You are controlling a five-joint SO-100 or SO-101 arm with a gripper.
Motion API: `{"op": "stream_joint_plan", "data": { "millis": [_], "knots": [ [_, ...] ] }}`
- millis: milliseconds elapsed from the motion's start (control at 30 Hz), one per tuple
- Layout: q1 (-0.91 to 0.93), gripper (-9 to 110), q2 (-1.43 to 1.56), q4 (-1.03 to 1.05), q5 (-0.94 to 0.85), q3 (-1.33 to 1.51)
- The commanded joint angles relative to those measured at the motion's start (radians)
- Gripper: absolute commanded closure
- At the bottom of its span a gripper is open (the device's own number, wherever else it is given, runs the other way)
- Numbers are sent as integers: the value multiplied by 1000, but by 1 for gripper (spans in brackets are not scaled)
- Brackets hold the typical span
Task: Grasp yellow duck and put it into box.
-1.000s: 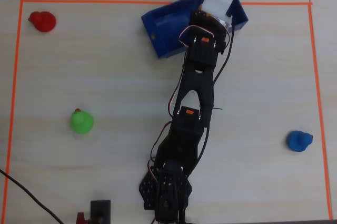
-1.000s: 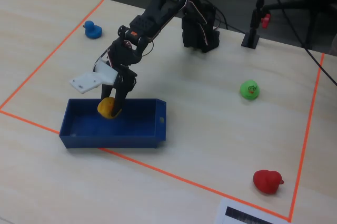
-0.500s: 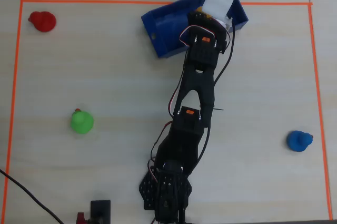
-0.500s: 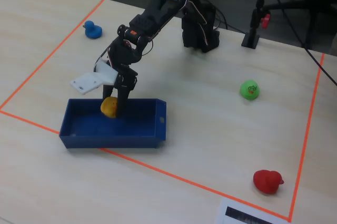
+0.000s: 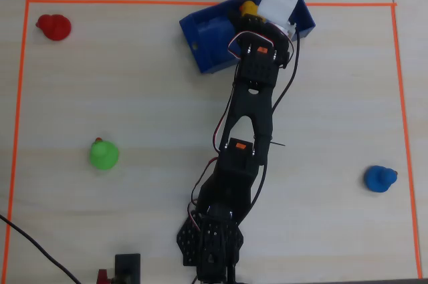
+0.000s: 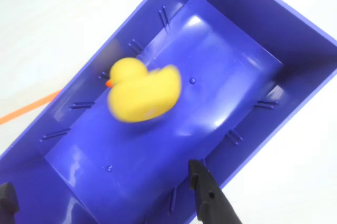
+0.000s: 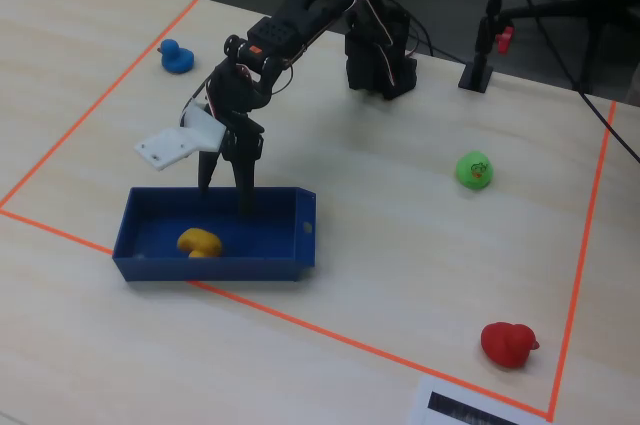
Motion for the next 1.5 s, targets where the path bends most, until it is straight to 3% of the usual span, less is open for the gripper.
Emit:
{"op": "stream_joint_plan", "data": {
  "millis": [0,133,333,667,900,1167,1467],
  "knots": [
    [14,63,121,-14,35,-81],
    [46,71,225,14,169,-130],
    [46,101,617,149,337,11],
    [-172,101,1376,529,69,864],
    [-307,101,1799,538,-150,1502],
    [-354,101,1887,328,-193,1821],
    [-341,101,2042,486,-195,1931]
  ]
}}
